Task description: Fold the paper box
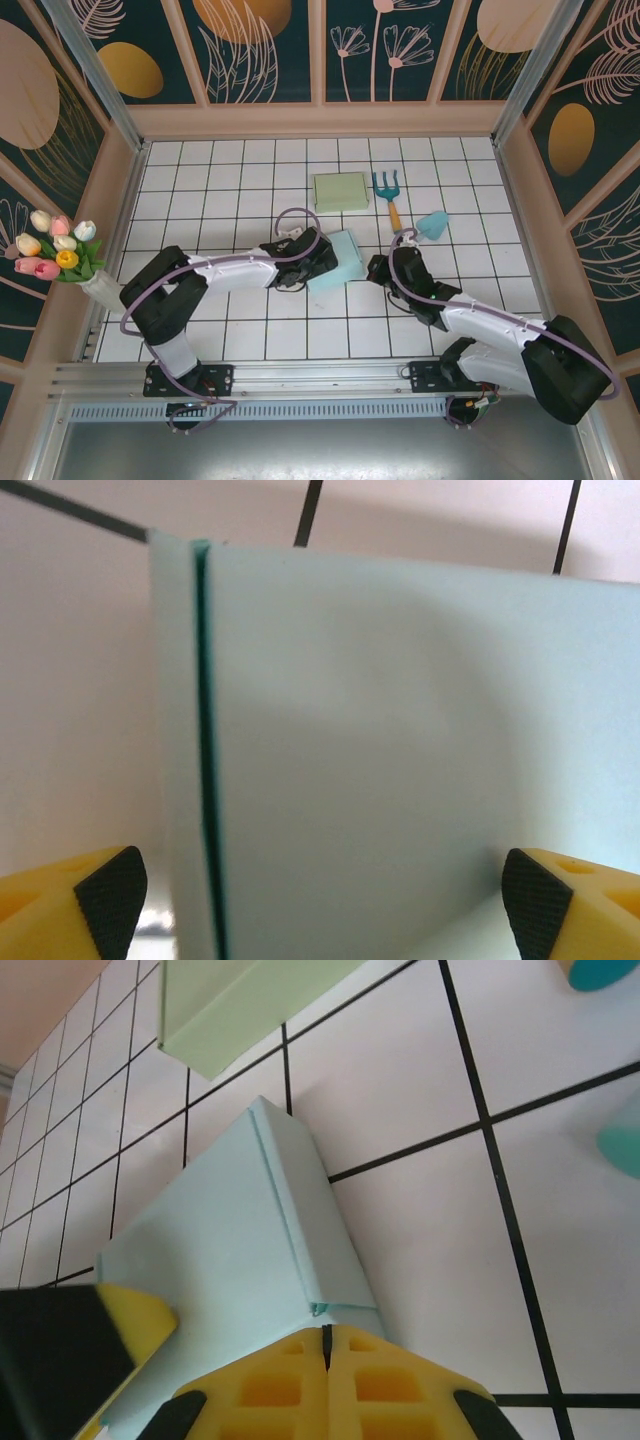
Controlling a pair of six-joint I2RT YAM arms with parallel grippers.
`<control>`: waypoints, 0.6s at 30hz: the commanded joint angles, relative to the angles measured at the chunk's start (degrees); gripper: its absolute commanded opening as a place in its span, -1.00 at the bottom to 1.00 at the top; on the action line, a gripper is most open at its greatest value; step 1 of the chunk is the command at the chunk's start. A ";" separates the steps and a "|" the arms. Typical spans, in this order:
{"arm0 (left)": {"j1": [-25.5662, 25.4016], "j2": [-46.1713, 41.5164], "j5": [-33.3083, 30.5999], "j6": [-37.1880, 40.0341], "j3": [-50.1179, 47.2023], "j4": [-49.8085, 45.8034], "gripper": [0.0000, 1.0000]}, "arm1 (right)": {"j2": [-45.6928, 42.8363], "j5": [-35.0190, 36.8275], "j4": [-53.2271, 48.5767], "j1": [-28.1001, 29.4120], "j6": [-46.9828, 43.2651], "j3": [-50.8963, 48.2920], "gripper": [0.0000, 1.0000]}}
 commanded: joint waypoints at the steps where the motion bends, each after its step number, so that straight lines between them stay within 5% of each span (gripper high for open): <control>1: -0.40 -4.41 0.07 3.05 -0.78 -4.03 0.89 | -0.08 -3.80 -1.57 -0.85 2.61 -0.47 -1.00; 6: -0.41 -7.58 -2.85 10.09 -0.62 -2.42 0.92 | 2.39 -7.96 0.97 -0.88 4.99 -0.99 -1.00; 9: -0.39 -9.27 -1.07 28.80 -0.86 5.95 0.92 | 4.71 -9.94 2.31 -0.88 6.42 -1.29 -1.00; 13: -0.14 -6.47 -13.96 44.10 3.78 5.89 0.94 | 7.15 -11.37 6.72 -0.86 10.16 -3.25 -1.00; 18: 2.21 0.57 -9.46 51.49 12.04 6.42 0.95 | 9.22 -11.95 9.75 -0.88 12.53 -5.18 -1.00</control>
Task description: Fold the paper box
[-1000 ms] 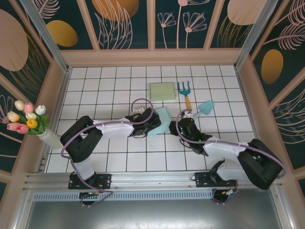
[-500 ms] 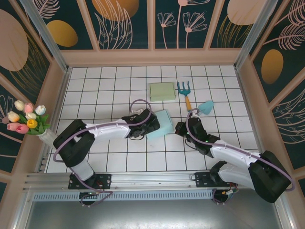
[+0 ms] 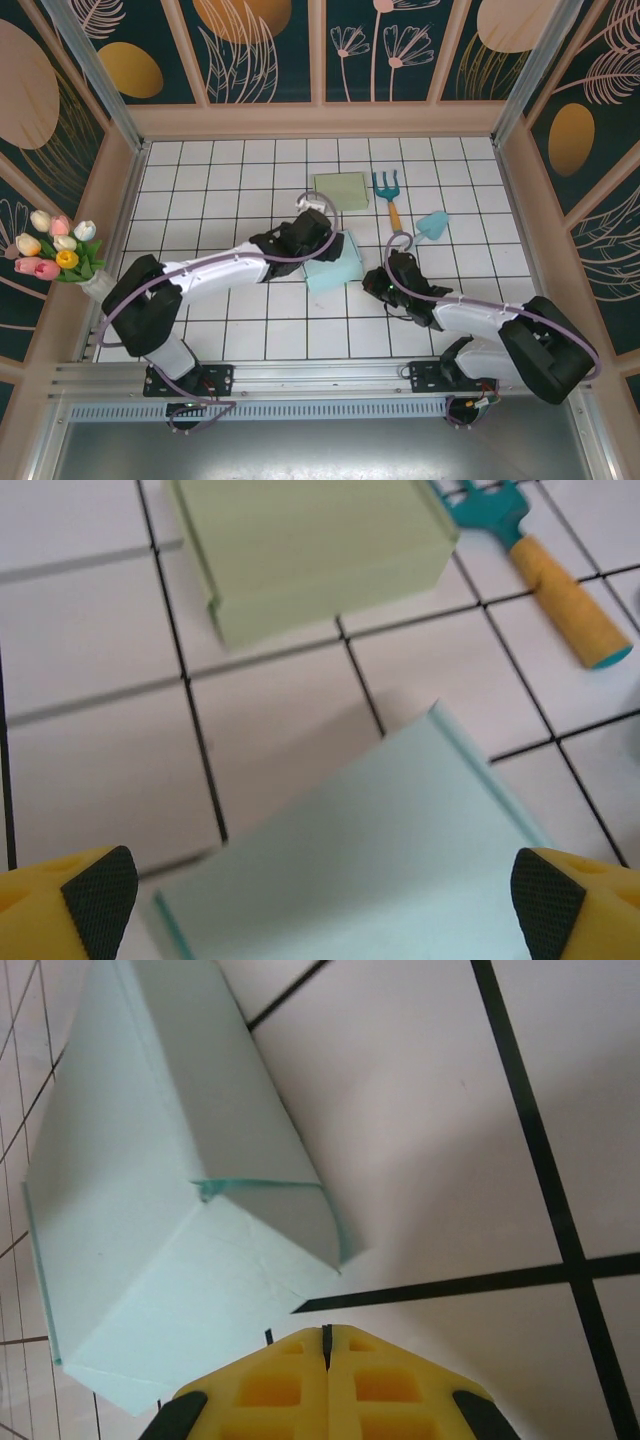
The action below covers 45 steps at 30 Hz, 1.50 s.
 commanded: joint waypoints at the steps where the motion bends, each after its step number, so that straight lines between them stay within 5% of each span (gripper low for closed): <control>1: 2.74 6.85 0.05 9.59 6.29 0.84 0.95 | 1.36 -1.43 5.11 -0.45 3.12 -1.76 -1.00; 7: 4.30 16.78 2.45 8.08 13.17 -2.10 0.92 | 3.17 -0.78 6.25 -1.45 3.10 -1.69 -1.00; 21: 4.42 21.06 14.34 5.50 13.10 2.47 0.79 | 12.81 -5.38 9.28 -4.66 1.20 1.95 -1.00; 24: 4.39 20.80 12.89 4.36 12.73 1.97 0.78 | 13.37 -4.91 9.04 -4.68 1.71 2.58 -1.00; 30: 4.42 19.33 12.28 1.89 12.84 0.26 0.75 | 8.89 -2.27 3.50 -4.70 1.13 4.40 -1.00; 38: 5.44 17.79 3.17 -2.93 17.12 -5.52 0.77 | -6.35 2.63 -1.93 -2.59 4.14 0.24 -1.00; 45: 6.10 16.86 10.75 0.79 23.40 -5.54 0.84 | -10.26 1.98 -4.31 1.31 6.11 0.80 -1.00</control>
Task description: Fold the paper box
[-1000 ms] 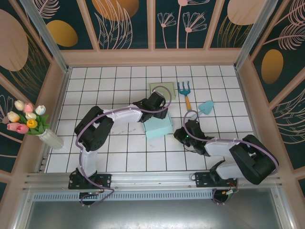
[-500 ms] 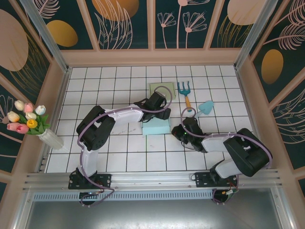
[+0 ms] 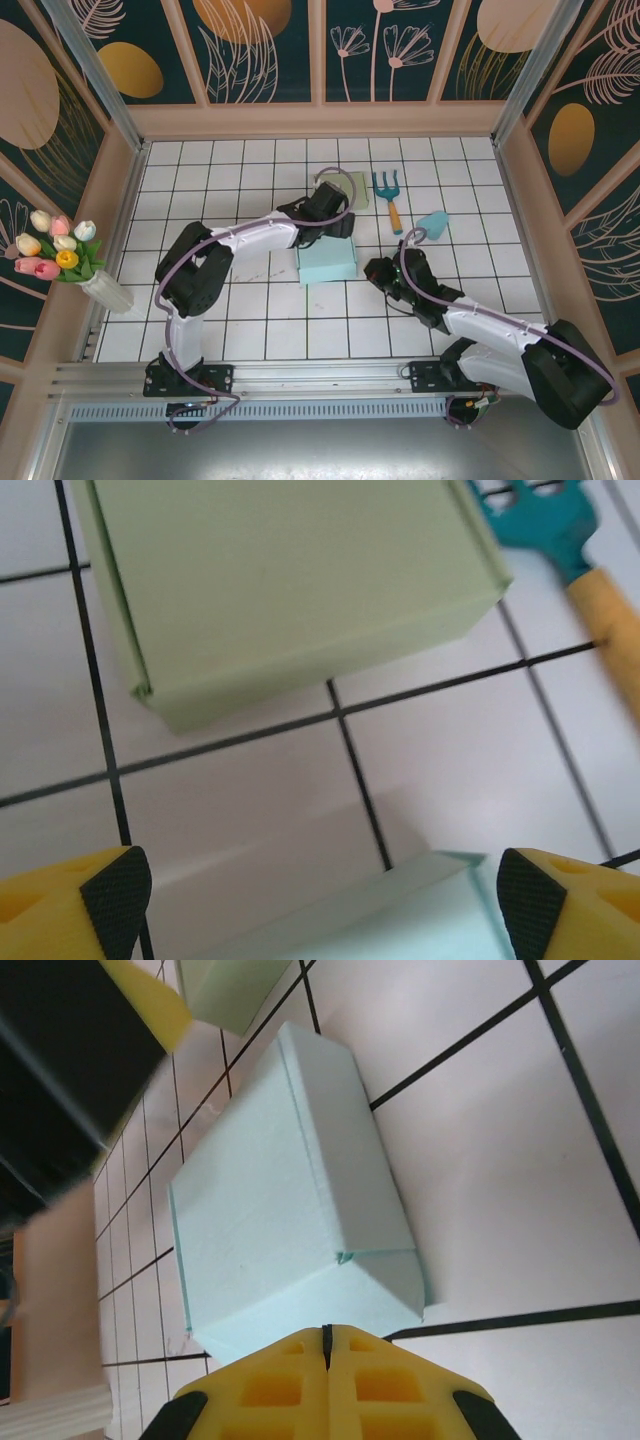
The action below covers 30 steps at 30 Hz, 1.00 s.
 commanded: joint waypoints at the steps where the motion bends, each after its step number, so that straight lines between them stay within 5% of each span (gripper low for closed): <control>1: 0.78 -0.09 6.05 4.29 5.84 -1.37 0.84 | -0.32 0.70 -1.11 2.24 3.20 -0.80 -1.00; 9: 1.64 3.18 11.86 14.51 6.16 -0.92 0.86 | 5.94 0.31 6.69 5.77 9.16 -0.78 -1.00; 30: 2.62 9.92 13.92 14.28 5.99 1.44 0.83 | 19.86 -2.37 17.08 0.32 12.00 -1.96 -1.00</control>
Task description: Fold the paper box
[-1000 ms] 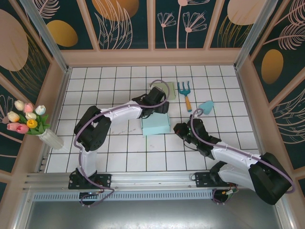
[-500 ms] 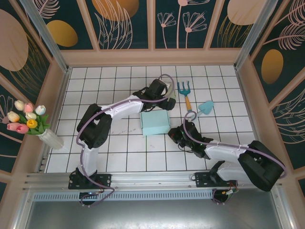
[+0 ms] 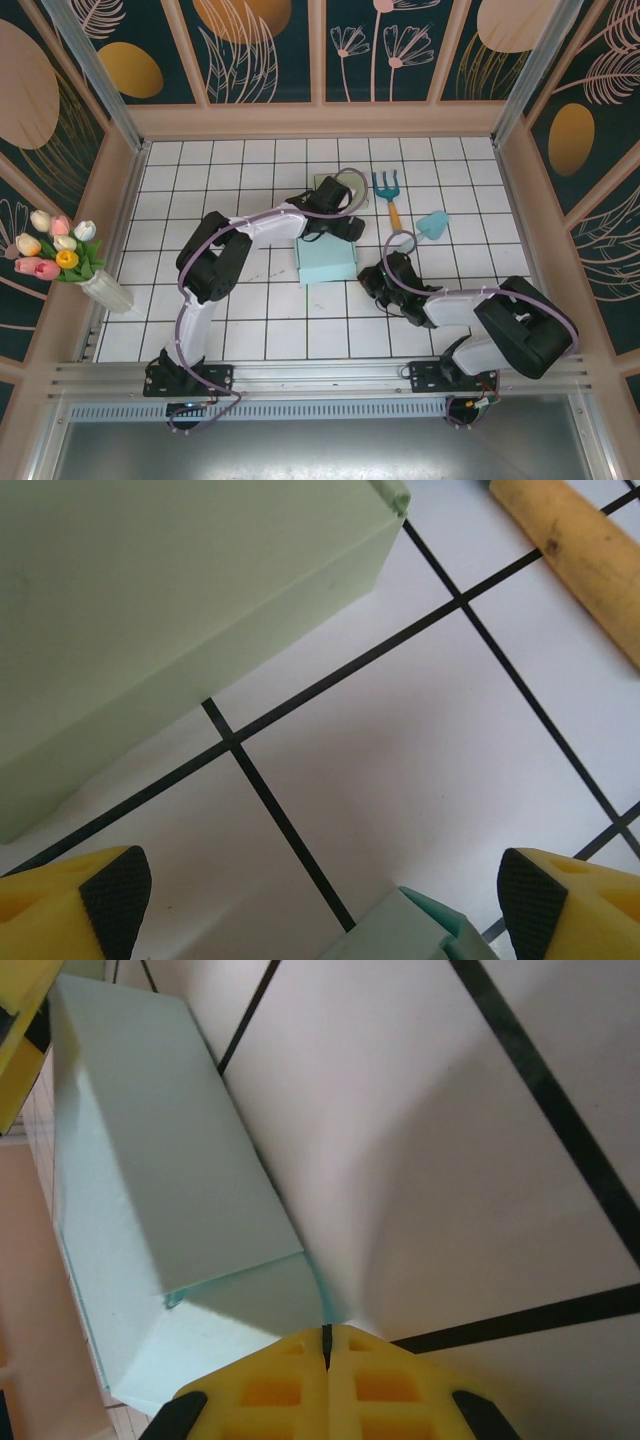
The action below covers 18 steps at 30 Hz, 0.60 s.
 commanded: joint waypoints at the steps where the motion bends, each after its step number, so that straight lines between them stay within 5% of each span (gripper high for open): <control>1: 0.16 0.00 0.80 0.12 -0.87 1.50 0.83 | 1.02 -1.34 2.91 0.08 0.02 -0.58 -1.00; 10: 0.23 0.88 -1.10 -0.14 -0.47 0.83 0.83 | -1.48 4.31 -2.36 4.95 0.49 0.96 -1.00; 18: 0.32 -0.14 1.19 -2.04 -2.66 2.05 0.80 | 2.33 3.59 -1.76 2.72 -0.71 2.76 -1.00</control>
